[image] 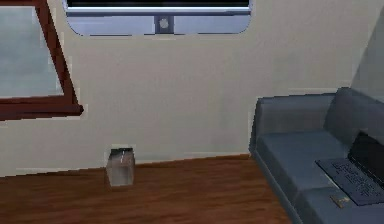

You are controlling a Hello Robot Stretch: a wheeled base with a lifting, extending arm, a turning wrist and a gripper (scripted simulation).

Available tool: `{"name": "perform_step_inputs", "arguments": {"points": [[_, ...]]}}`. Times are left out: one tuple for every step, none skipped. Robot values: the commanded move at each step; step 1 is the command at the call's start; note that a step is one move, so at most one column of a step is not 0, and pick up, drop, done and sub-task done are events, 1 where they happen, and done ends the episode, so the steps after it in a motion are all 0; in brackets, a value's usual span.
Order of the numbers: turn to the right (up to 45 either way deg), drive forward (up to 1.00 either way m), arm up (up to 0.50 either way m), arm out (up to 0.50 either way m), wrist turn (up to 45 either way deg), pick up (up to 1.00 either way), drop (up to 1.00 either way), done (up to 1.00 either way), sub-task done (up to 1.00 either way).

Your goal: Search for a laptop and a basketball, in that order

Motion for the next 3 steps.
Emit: {"name": "perform_step_inputs", "arguments": {"points": [[45.0,0.0,0.0,0.0,0.0,0.0,0.0,0.0,0.0],[39.0,0.0,0.0,0.0,0.0,0.0,0.0,0.0,0.0],[0.0,0.25,0.0,0.0,0.0,0.0,0.0,0.0,0.0]]}}
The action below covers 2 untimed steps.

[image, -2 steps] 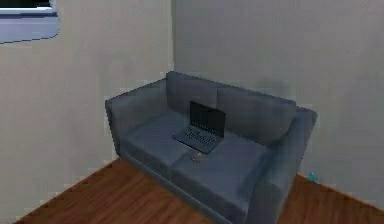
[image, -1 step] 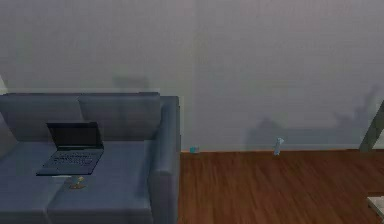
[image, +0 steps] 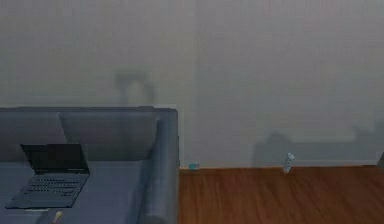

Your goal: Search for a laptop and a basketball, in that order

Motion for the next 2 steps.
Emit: {"name": "perform_step_inputs", "arguments": {"points": [[-45.0,0.0,0.0,0.0,0.0,0.0,0.0,0.0,0.0],[-45.0,0.0,0.0,0.0,0.0,0.0,0.0,0.0,0.0]]}}
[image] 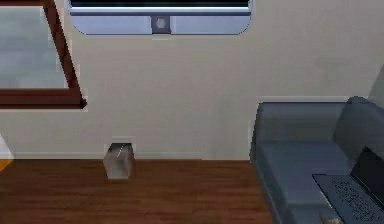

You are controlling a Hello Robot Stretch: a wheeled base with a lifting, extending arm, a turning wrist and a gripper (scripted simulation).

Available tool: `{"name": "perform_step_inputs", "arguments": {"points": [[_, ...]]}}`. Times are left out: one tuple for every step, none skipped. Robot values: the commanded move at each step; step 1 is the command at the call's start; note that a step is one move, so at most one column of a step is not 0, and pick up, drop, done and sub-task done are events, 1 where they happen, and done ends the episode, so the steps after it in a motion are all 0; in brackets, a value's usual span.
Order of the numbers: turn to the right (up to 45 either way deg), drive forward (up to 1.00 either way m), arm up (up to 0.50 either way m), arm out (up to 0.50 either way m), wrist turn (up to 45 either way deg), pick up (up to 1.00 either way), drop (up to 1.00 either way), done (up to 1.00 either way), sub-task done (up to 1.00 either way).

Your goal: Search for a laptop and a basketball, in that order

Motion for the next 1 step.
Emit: {"name": "perform_step_inputs", "arguments": {"points": [[-45.0,0.0,0.0,0.0,0.0,0.0,0.0,0.0,0.0]]}}
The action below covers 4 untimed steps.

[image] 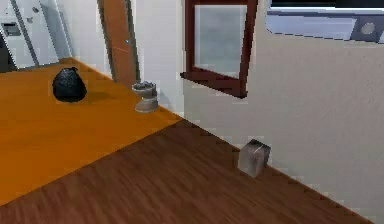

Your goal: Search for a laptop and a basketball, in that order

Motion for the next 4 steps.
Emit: {"name": "perform_step_inputs", "arguments": {"points": [[-18.0,0.0,0.0,0.0,0.0,0.0,0.0,0.0,0.0],[0.0,0.1,0.0,0.0,0.0,0.0,0.0,0.0,0.0],[-24.0,0.0,0.0,0.0,0.0,0.0,0.0,0.0,0.0],[0.0,0.8,0.0,0.0,0.0,0.0,0.0,0.0,0.0]]}}
